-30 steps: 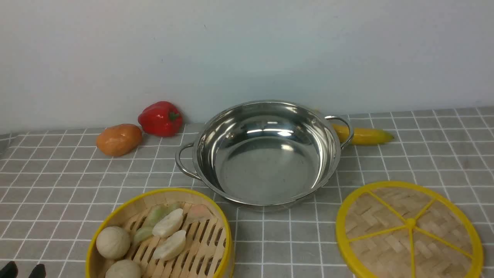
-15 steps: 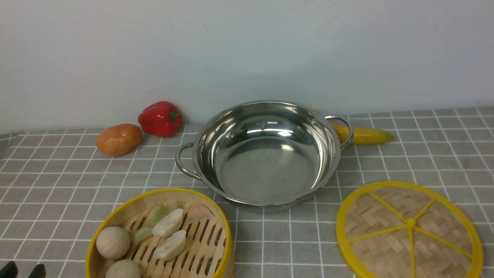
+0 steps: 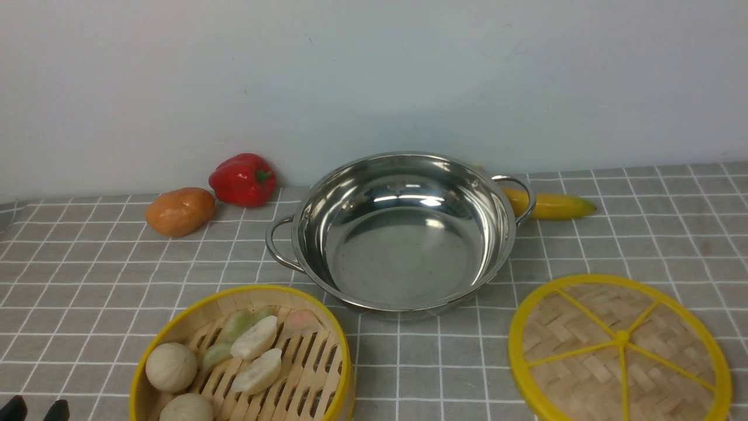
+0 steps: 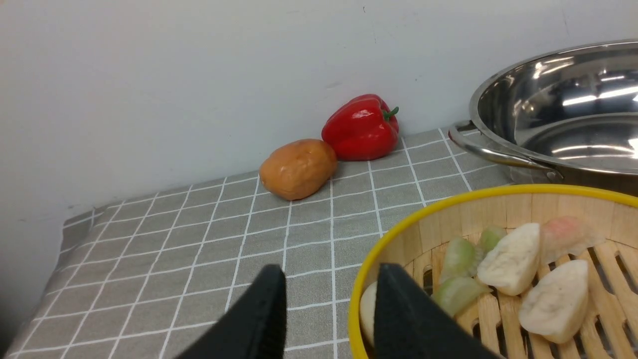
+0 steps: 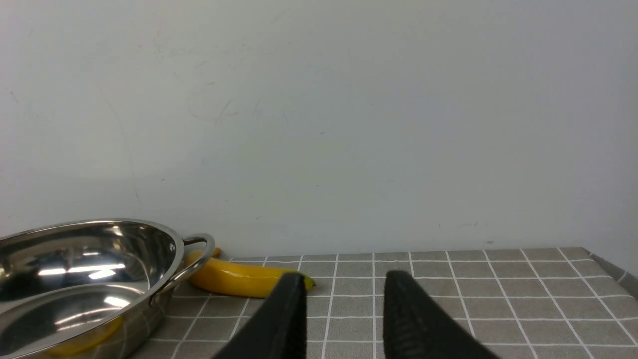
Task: Place the steamer in the pot on the grey tablecloth, and put the lid on the steamer.
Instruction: 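Grasp the rim of the steamer basket holding the buns with the left gripper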
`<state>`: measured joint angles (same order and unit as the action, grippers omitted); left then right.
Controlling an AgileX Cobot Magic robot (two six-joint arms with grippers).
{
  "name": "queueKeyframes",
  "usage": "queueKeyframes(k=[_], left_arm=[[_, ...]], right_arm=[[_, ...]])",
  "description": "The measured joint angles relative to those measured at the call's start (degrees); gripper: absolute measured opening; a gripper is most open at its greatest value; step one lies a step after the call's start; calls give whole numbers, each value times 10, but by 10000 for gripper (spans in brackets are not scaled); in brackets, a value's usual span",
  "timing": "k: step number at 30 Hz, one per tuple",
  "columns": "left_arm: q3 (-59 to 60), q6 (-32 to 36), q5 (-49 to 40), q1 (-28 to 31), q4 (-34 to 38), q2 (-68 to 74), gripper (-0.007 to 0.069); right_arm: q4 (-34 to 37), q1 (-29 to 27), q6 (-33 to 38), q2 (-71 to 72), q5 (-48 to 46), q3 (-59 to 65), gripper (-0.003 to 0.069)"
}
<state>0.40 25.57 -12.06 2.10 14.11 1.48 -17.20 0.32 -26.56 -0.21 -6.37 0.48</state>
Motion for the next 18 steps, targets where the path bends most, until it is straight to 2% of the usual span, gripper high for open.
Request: queueKeyframes(k=[3, 7, 12, 15, 18], left_arm=[[0, -2, 0, 0, 3, 0, 243], [0, -33, 0, 0, 60, 0, 243], [0, -144, 0, 0, 253, 0, 243], [0, -176, 1, 0, 356, 0, 243], [0, -180, 1, 0, 412, 0, 243]], right_arm=[[0, 0, 0, 0, 0, 0, 242], [0, 0, 0, 0, 0, 0, 242], [2, 0, 0, 0, 0, 0, 242], [36, 0, -23, 0, 15, 0, 242], [88, 0, -61, 0, 46, 0, 242]])
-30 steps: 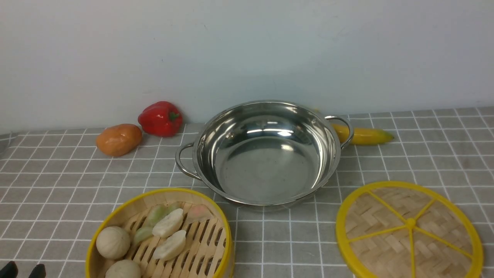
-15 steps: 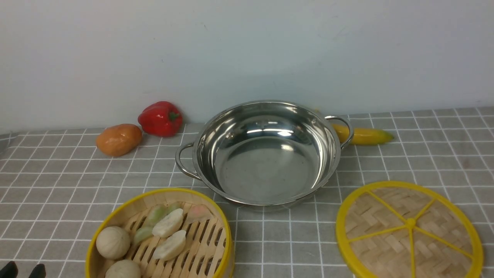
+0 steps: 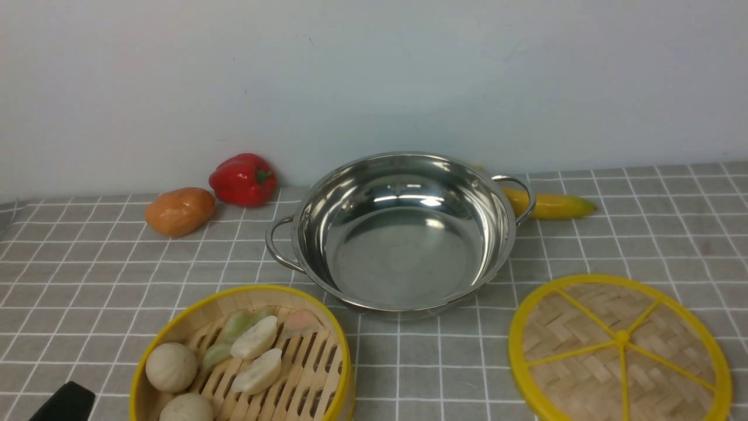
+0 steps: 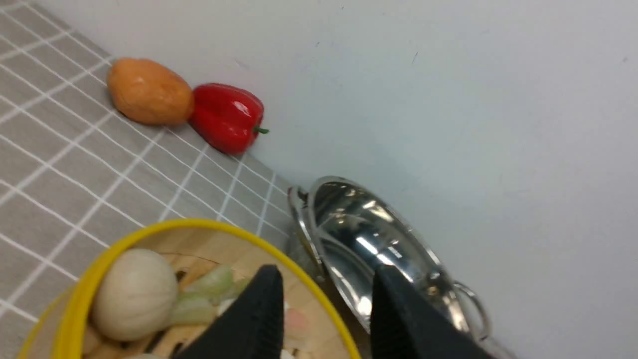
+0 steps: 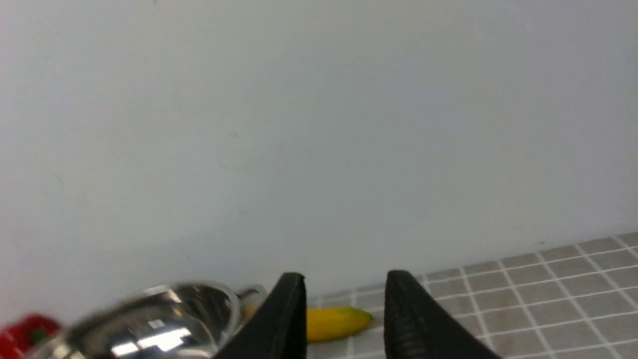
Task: Place the steamer in the pot on the grey tablecloth, and put the lid on the steamer.
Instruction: 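Grasp the rim of the steamer basket holding the buns with the left gripper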
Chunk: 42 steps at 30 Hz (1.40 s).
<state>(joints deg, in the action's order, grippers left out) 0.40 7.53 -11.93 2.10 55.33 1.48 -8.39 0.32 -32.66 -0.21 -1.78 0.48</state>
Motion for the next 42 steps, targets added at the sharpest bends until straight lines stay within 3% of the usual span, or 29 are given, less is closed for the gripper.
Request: queueKeyframes(k=[4, 11, 14, 18, 19, 22, 24, 28, 32, 35, 36, 37, 39, 41, 42], left_arm=[[0, 1, 11, 0, 21, 0, 243], [0, 1, 18, 0, 22, 0, 243], [0, -1, 53, 0, 27, 0, 243], [-23, -5, 158, 0, 34, 0, 243], [-57, -4, 227, 0, 24, 0, 243], [-113, -4, 325, 0, -30, -1, 243], [-149, -4, 373, 0, -85, -1, 243], [-216, -4, 386, 0, -191, 5, 243], [-312, 0, 266, 0, -342, 45, 243], [-389, -6, 90, 0, -426, 112, 243], [-428, -17, -15, 0, -460, 149, 243], [-433, -22, -44, 0, -465, 162, 243], [-500, -72, -231, 0, -538, 249, 243], [-524, -110, -294, 0, -573, 293, 243], [-555, -157, -366, 0, -623, 341, 243]], right_arm=[[61, 0, -49, 0, 61, 0, 242], [84, 0, -78, 0, 113, 0, 242], [84, 0, -80, 0, 149, 0, 242], [84, 0, -90, 0, 271, 0, 242], [84, 0, -100, 0, 368, 0, 242], [84, 0, -106, 2, 487, 0, 242], [84, 0, -107, 4, 534, 0, 242], [84, 0, -108, 4, 550, 0, 242], [65, 0, -108, 4, 483, -25, 242], [21, 0, -108, 4, 400, -69, 242], [-11, 0, -109, 5, 345, -96, 242], [-31, 0, -109, 5, 329, -104, 242], [-130, 0, -127, -3, 236, -151, 242], [-198, 0, -153, -20, 178, -180, 242], [-254, 0, -196, -46, 125, -203, 242]])
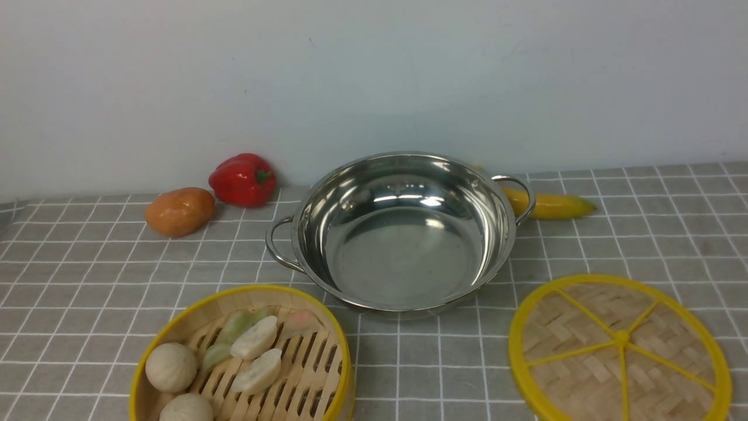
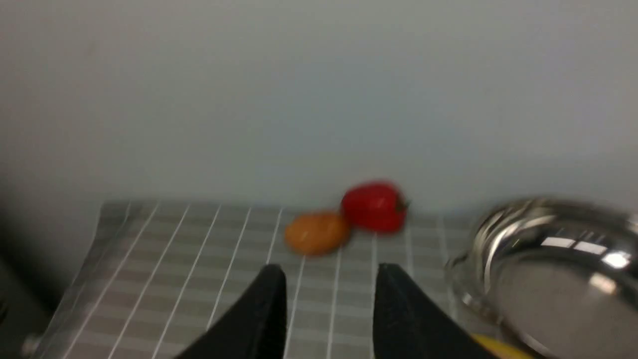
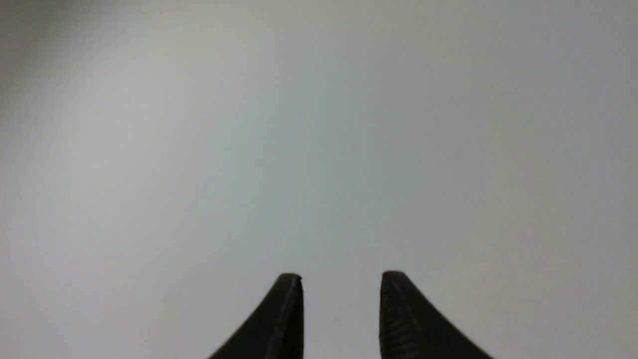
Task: Place the steamer in the pot on the grey tablecloth, and put the lid on the steamer.
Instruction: 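Grasp the rim of the steamer basket holding the buns with the left gripper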
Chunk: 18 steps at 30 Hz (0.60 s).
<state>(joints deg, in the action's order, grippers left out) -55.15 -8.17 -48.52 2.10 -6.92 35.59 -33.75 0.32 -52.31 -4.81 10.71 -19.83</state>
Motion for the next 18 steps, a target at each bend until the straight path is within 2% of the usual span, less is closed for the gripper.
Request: queueKeyframes(k=[4, 8, 13, 18], left_arm=[[-33, -51, -56, 0, -74, 65, 243], [-36, -63, -66, 0, -93, 98, 243], [-36, -64, -98, 0, -105, 148, 243], [-36, -67, -122, 30, -148, 187, 243]], right_arm=[[-76, 0, -98, -83, -74, -34, 242], [-99, 0, -143, -161, -74, -43, 242], [-116, 20, -187, -297, -11, -43, 242], [-201, 99, -261, -422, 91, -43, 242]])
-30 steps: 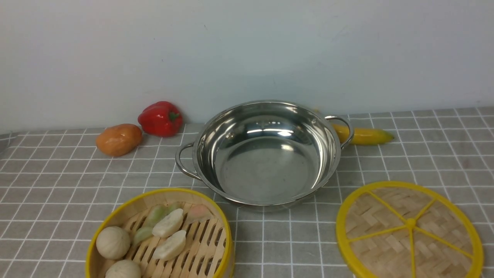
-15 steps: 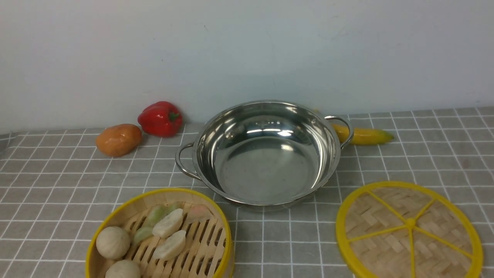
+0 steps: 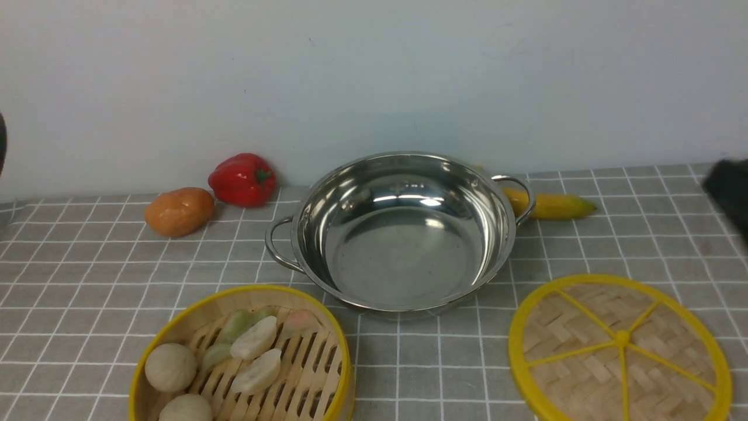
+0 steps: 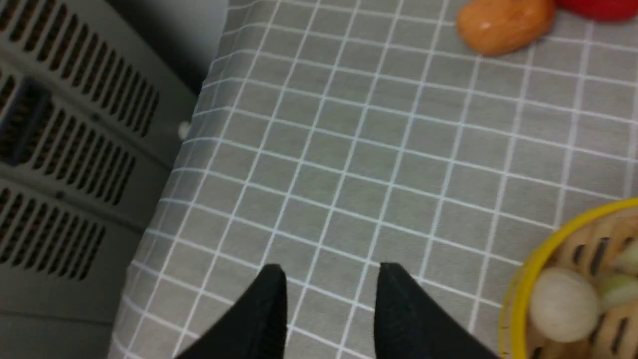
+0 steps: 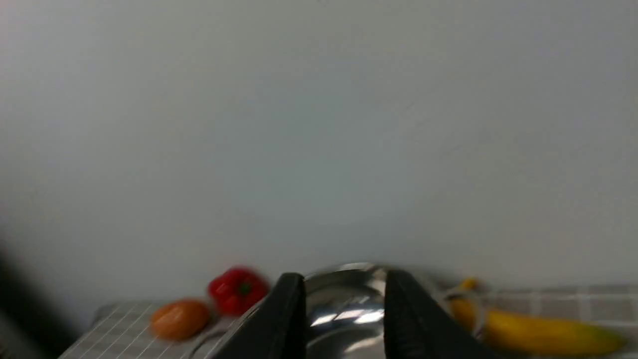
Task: Place the steamer in the pot on the grey tablecloth, and put the lid on the steamer.
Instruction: 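Grasp the rim of the steamer basket holding the buns with the left gripper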
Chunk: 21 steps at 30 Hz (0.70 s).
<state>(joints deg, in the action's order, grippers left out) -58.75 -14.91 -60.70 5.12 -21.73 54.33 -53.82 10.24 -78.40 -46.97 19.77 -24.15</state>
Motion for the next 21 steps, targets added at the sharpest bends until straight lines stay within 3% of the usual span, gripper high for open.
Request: queueKeyframes(k=[3, 6, 9, 10, 13, 21], left_arm=[[0, 3, -2, 48, 0, 17, 243], [0, 32, 10, 120, 38, 42, 243], [0, 96, 15, 180, 124, 69, 243], [0, 101, 15, 182, 130, 69, 243], [0, 197, 23, 206, 245, 107, 243], [0, 380, 4, 208, 433, 178, 243]], right_arm=[[-87, 54, -55, -70, 41, -1, 242], [-212, 93, -157, -152, 23, -1, 242], [-299, 96, -249, -196, -27, -2, 242], [-311, 96, -255, -199, -34, -2, 242], [-409, 89, -356, -211, -67, -12, 242], [-441, 85, -390, -213, -33, -137, 242]])
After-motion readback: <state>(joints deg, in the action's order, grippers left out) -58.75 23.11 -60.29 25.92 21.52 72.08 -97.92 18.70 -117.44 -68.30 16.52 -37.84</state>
